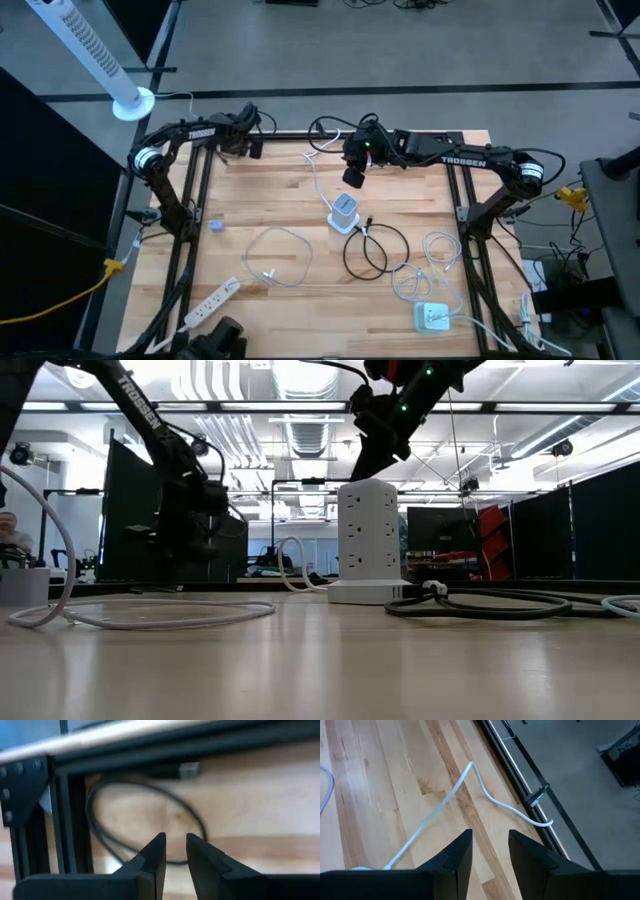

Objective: Plug in charger cables
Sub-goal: Insert the top black charger cable into the purple charger adapter

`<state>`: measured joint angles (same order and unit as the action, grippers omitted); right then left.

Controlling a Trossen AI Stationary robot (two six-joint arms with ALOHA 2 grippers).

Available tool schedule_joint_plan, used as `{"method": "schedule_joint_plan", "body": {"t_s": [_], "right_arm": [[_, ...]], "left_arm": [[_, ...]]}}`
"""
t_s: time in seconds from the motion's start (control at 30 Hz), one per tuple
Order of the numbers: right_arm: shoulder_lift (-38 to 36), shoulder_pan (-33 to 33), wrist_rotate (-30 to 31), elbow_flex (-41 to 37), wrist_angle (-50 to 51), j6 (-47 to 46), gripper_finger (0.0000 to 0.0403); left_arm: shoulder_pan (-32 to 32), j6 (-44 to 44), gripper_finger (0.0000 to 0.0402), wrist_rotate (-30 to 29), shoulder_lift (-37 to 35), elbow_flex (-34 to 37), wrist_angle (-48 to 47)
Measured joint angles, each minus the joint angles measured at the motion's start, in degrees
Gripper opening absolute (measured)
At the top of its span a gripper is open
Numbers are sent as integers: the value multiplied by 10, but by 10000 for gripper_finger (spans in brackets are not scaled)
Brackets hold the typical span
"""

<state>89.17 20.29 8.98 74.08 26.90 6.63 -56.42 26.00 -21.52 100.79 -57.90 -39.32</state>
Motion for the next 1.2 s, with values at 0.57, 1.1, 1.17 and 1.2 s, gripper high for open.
{"method": "schedule_joint_plan", "body": {"t_s": [0.57, 1.1, 1.17, 1.2], "right_arm": [[0, 4, 1, 0, -9, 31, 99], [0, 4, 0, 0, -8, 38, 76], [0, 4, 0, 0, -8, 38, 72], [0, 4, 0, 0, -7, 37, 70]], "left_arm": [[77, 63, 63, 162, -27, 43, 28], [160, 70, 64, 149, -65, -50, -120], [155, 62, 64, 90, -66, -68, -206], [153, 52, 64, 67, -66, -72, -244]]}}
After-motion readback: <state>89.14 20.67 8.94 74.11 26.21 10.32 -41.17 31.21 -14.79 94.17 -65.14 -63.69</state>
